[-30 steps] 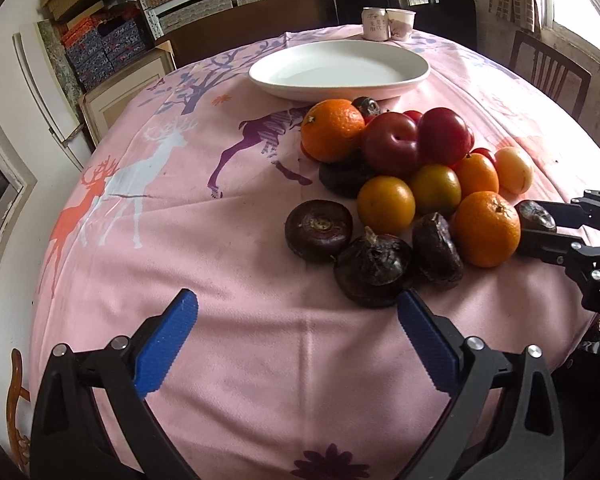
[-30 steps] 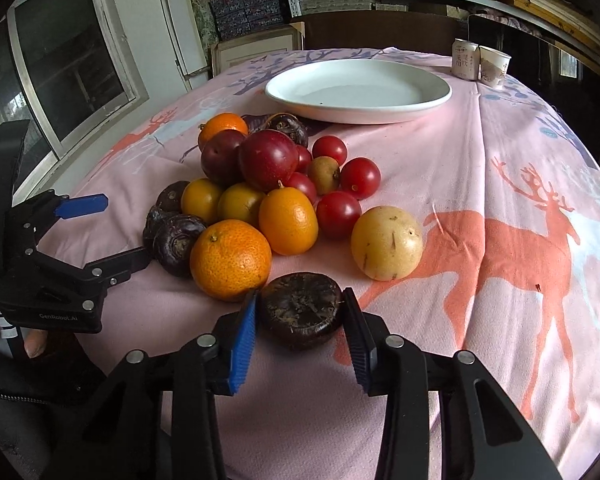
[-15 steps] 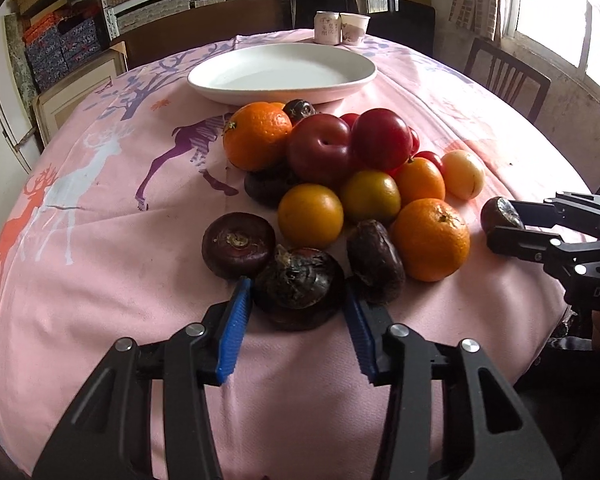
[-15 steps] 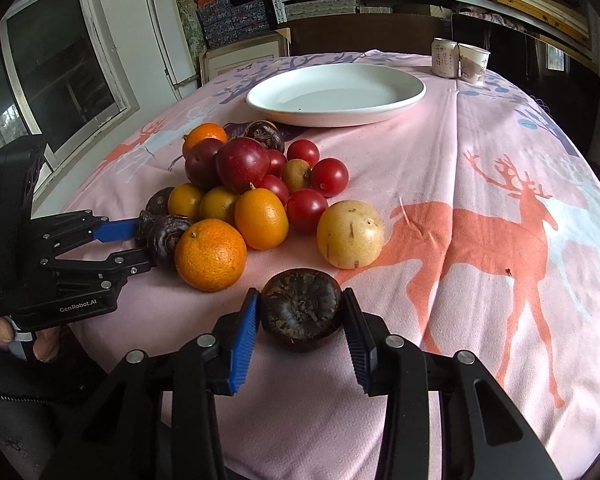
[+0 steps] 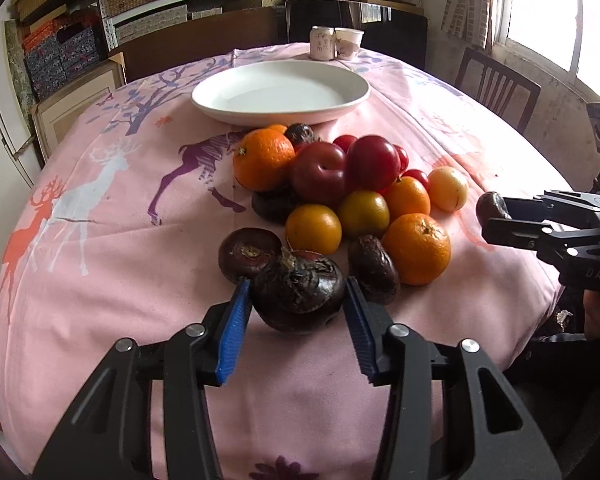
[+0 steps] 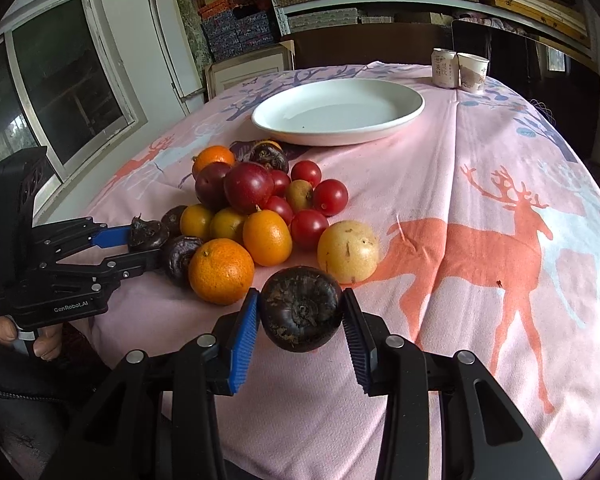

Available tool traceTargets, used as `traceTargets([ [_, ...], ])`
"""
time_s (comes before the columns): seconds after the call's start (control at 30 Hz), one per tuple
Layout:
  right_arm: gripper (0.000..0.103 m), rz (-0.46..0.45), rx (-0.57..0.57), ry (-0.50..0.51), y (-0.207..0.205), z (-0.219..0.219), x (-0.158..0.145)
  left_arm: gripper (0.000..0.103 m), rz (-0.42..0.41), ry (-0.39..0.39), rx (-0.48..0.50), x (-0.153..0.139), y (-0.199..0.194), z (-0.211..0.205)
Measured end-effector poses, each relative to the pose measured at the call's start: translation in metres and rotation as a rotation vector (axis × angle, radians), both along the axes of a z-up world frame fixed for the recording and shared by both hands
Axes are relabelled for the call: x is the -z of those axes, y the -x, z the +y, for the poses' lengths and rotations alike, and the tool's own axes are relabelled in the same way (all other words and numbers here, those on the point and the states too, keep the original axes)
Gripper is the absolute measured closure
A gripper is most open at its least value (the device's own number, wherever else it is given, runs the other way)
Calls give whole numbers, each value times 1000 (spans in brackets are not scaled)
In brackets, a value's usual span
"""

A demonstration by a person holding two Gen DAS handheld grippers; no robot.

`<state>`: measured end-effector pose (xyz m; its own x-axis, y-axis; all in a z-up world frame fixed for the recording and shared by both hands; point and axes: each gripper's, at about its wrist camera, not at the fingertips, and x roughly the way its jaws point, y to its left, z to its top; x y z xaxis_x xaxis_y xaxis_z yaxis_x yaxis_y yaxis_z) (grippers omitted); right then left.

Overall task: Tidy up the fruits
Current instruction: 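Carry both dark brown fruits onto the white plate and open both grippers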

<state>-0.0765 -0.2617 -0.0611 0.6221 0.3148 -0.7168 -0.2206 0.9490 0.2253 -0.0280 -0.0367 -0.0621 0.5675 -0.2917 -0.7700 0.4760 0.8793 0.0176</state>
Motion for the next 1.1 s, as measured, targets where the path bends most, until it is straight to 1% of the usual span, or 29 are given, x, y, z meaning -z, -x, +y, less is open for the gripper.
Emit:
traceTargets([
  [0.1, 62, -34, -5, -32, -6, -5, -14, 57, -17, 53, -20, -21, -5, 13],
  [0.2, 62, -57, 7, -34, -23, -8, -27, 57, -33, 47, -66, -31, -25, 17],
  [0.3, 62, -70, 31, -28, -51, -10, -39, 57, -19, 64, -79, -37, -54, 12],
  [0.43, 61, -92, 66, -15, -100, -13, -52, 57, -52, 58, -54, -47, -96, -10],
  [0.5, 61, -70, 91, -14, -131, -19, -51, 57, -44, 63, -45, -49, -124, -23],
  [0.57, 61, -29, 119, -32, -163, -26, -45, 57, -27, 69, -35, -47, -153, -36],
  [0.6, 61, -4, 123, -42, -178, -28, -40, 57, -15, 58, -34, -44, -168, -42],
  [0.67, 61, 35, 133, -62, -206, -30, -32, 57, 27, 40, -43, -34, -199, -53],
  [0.73, 61, 52, 136, -63, -226, -29, -26, 56, 68, 30, -30, -25, -222, -63],
  [0.77, 59, 46, 146, -55, -233, -29, -25, 47, 73, 21, -30, -22, -230, -67],
  [0.8, 44, 41, 162, -47, -237, -30, -25, 39, 69, 13, -36, -21, -236, -69],
  [0.83, 34, 25, 177, -49, -237, -32, -27, 22, 58, 15, -48, -21, -238, -67],
  [0.87, 34, 5, 187, -56, -233, -34, -30, 18, 42, 29, -65, -23, -237, -62],
  [0.9, 34, -3, 186, -52, -229, -36, -31, 18, 27, 45, -72, -26, -234, -58],
  [0.97, 34, -19, 192, -27, -215, -38, -32, 18, 8, 47, -74, -31, -221, -48],
  [1.03, 34, -36, 202, 2, -195, -38, -32, 18, -26, 38, -74, -35, -198, -37],
  [1.1, 34, -50, 195, 16, -171, -37, -31, 17, -43, 39, -49, -37, -170, -27],
])
